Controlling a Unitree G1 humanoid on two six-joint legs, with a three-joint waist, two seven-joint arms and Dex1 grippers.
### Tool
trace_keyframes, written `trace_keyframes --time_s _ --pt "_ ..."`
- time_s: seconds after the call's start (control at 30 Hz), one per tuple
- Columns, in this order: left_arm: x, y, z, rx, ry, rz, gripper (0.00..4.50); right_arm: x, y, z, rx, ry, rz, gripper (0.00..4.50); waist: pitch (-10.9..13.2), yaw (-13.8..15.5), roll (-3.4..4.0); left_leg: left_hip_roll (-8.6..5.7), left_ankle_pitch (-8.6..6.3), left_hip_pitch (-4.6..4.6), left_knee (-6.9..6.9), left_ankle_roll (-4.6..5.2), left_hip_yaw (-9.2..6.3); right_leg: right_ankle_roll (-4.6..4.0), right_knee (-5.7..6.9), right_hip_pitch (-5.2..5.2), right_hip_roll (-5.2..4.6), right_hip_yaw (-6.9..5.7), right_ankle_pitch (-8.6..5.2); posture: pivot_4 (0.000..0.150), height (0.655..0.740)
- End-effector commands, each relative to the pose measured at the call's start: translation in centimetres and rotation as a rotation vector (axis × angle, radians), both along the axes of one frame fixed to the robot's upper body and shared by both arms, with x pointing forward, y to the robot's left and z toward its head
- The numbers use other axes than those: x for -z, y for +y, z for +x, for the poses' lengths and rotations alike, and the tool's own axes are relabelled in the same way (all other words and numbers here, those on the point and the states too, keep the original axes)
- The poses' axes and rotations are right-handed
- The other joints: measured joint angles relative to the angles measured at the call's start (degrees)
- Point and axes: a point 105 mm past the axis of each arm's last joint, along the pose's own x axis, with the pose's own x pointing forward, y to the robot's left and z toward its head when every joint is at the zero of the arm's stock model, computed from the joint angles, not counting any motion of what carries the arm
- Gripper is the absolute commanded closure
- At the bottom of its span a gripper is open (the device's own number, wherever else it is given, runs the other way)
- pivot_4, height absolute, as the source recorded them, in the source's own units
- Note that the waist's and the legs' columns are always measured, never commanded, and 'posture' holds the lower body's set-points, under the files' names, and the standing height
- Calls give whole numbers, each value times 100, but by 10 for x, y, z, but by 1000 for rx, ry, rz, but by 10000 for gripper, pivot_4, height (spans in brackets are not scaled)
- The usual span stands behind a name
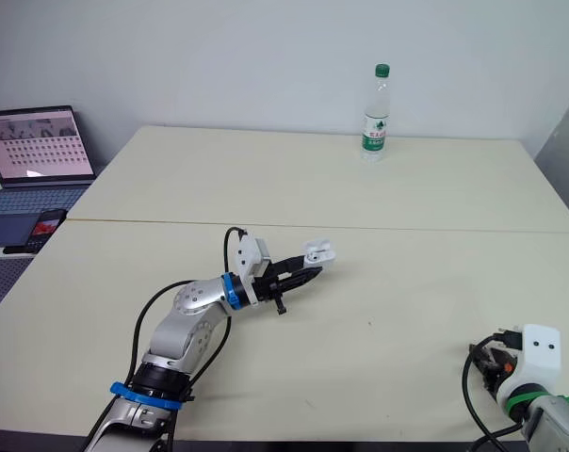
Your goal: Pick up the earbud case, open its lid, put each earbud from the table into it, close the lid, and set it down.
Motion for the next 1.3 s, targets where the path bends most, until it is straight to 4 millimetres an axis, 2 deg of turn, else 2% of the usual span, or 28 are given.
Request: trace_keyframes --time_s 0.03,0.07,0.23,0.37,0.5,0.63,0.9,1.0,1.1,1.23,1.3 --pt "-10 -3 -2 15 -49 -12 37339 -6 -1 1 -2 -28 -17 39690 0 0 0 0 0 0 0 0 0 0 0 0 0 0 0 1500 7362" --pt "-10 -3 -2 15 -49 -12 37339 -6 -1 2 -7 -28 -19 41966 0 0 0 0 0 0 0 0 0 1 0 0 0 0 -1 1500 7362" --pt "-10 -4 -1 14 -48 -12 37339 -13 1 5 -64 -40 -52 41934 0 -1 0 0 0 0 0 0 2 2 0 0 0 0 -1 1500 7362" --pt "-10 -4 -1 14 -46 -13 37339 -26 7 14 -220 -53 -100 41934 0 -2 -1 -2 0 1 0 0 6 2 -1 0 0 0 -1 1500 7362" --pt "-10 -6 -2 16 -47 -15 37339 -39 21 22 -536 -33 -226 41934 1 -4 -1 -3 0 0 0 0 4 3 -3 0 0 -1 -1 1500 7362" --pt "-11 -7 -1 13 -49 -20 37339 -42 33 28 -1002 4 -463 41934 4 -7 -7 -4 0 2 1 1 2 5 -10 3 6 -3 -2 1500 7362" --pt "-13 -2 -2 -18 -57 -21 37339 -36 17 44 -1901 126 -856 41934 33 -40 -37 0 0 8 2 1 8 6 -17 6 12 1 2 1500 7362" --pt "-13 1 -4 -34 -57 -23 37339 -35 14 56 -2115 152 -995 41934 41 -22 -33 6 0 12 0 1 5 -17 -15 6 13 -3 15 1500 7362" --pt "-13 2 -5 -50 -57 -25 37339 -34 15 68 -2260 148 -1121 41934 44 -16 -29 7 0 10 1 1 10 -22 -8 2 6 0 17 1500 7362" --pt "-13 5 -5 -66 -58 -27 37339 -30 20 73 -2360 137 -1172 41934 45 6 -29 0 0 8 1 1 12 -24 -5 1 -19 2 17 1500 7362" --pt "-14 5 -5 -70 -59 -27 37339 -28 19 74 -2329 159 -1146 41934 45 23 -29 -4 0 5 1 1 9 -24 -5 2 -47 1 17 1500 7362"
